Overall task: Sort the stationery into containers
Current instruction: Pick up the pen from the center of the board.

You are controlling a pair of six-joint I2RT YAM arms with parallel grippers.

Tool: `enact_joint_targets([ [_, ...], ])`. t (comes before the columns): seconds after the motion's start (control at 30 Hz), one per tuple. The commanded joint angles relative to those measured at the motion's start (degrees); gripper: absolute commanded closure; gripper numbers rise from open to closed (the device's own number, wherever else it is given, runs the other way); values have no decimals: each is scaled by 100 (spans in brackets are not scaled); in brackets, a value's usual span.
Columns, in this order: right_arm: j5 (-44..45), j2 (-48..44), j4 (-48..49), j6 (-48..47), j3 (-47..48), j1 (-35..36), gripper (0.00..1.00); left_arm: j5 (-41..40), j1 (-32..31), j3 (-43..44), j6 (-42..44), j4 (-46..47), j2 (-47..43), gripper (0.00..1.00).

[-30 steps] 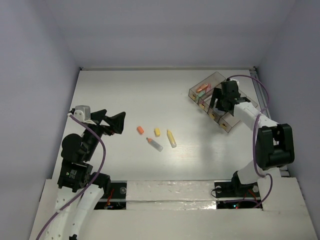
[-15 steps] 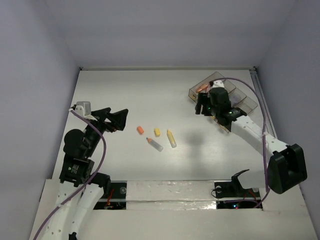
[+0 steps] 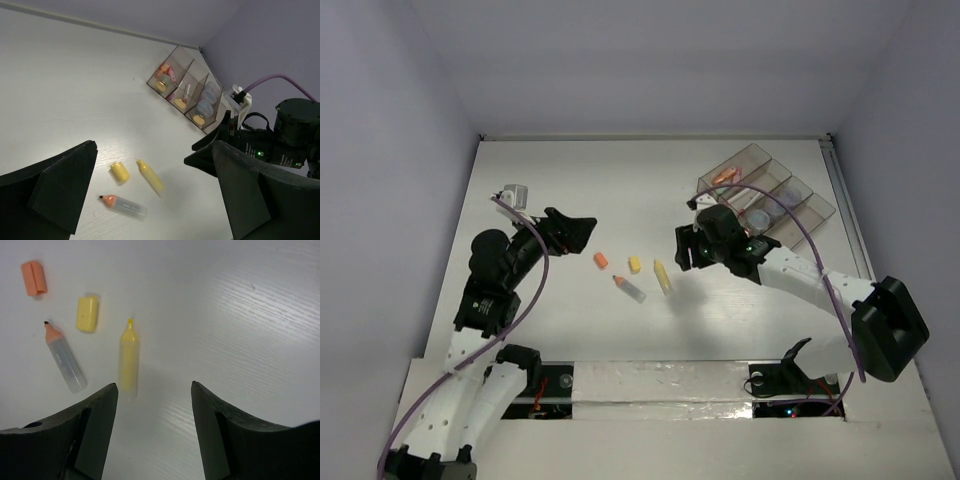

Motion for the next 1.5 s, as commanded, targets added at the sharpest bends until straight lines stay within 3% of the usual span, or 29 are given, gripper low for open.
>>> enact_joint_targets([
  [0.0,-10,-271,235,-53,-147,16,35,338,27,-143,-281,448,237,1],
  [0.13,262,-429,95,-62,-165,16,35,243,-541,-547,-773,1089,369,1],
  [0.27,517,-518,-46,-115,-192,16,36,-1196,-1578,-460,-722,835,764,1],
  [0.33,605,-535,-125,-97,-226,16,36,-1497,-1905,-425,-783,809,1019,2],
  [0.37,614,-561,-125,-71,-261,16,36,-1777,-2055,-408,-896,800,1098,9],
  [0.4,632,-623,-117,-45,-305,16,36,-2032,-2335,-373,-967,704,1273,28],
  [0.47,641,-746,-108,52,-463,16,36,-2620,-2591,-302,-1177,354,1484,51],
  [0.5,667,-807,-82,87,-525,16,36,-2798,-2836,-224,-1274,204,1694,59],
  [0.57,667,-1018,-46,131,-709,16,36,-3306,-3057,-144,-1598,-191,2037,65],
  [0.7,492,-1413,6,210,-894,16,36,-4082,-3576,137,-2309,-1185,2662,61],
  [0.8,255,-1765,129,254,-1052,16,36,-4241,-3857,295,-2802,-1581,3127,45],
  [0.93,-35,-2047,305,298,-1272,16,36,-4346,-4148,375,-3251,-1863,3594,35],
  [1.47,-783,-2381,648,281,-1563,16,36,-4715,-4271,656,-3657,-1670,4684,37],
])
